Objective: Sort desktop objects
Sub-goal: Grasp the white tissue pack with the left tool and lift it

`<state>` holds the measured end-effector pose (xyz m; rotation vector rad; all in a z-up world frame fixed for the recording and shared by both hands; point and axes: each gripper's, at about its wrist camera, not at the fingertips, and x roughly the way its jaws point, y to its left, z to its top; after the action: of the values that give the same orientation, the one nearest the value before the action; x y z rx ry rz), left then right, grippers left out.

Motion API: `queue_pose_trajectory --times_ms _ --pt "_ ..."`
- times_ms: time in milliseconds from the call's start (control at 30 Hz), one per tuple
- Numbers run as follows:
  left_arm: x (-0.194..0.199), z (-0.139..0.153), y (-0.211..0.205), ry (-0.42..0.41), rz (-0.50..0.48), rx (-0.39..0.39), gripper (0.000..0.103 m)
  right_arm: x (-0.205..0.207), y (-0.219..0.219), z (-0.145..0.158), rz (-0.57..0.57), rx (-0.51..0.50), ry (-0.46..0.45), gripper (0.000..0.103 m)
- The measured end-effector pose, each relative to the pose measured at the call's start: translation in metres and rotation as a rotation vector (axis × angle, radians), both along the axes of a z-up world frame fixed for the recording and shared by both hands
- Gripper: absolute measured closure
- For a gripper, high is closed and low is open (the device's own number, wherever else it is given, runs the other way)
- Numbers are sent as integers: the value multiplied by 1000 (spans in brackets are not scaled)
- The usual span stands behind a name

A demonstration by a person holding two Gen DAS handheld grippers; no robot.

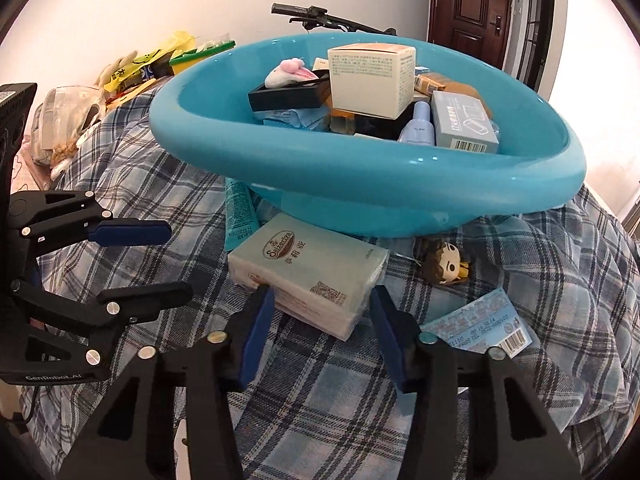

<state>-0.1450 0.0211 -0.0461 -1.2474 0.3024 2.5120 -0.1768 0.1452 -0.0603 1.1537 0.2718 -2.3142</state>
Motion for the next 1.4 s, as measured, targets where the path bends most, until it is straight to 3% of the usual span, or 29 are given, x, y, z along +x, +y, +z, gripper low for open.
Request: queue_pose_trajectory --times_ms 100,300,400,500,767,867,967,1067,1133,1400 --pt "4 4 4 11 -11 -9 56 4 0 0 37 -6 -5 77" --pt "11 9 5 -3 -23 6 56 21 6 2 75 -51 -26 87" --pt "20 13 6 -29 -37 23 55 34 5 3 108 -63 -50 88" --pt "34 22 6 -18 -57 32 44 53 2 5 163 -85 -66 88" --pt "57 36 16 -17 -97 28 32 89 -16 7 276 -98 -74 88" --pt "54 29 19 -40 -87 14 31 94 -18 5 251 -55 -62 78" --pt "49 17 19 -95 -80 31 31 98 -12 4 230 -44 -60 38" --pt "44 7 17 -155 -76 77 24 100 -2 5 208 -20 -51 37" --pt "43 5 18 -153 -69 82 22 98 7 7 181 -10 -48 37" --pt "39 -3 30 -132 -64 17 18 84 37 10 92 -14 -34 37"
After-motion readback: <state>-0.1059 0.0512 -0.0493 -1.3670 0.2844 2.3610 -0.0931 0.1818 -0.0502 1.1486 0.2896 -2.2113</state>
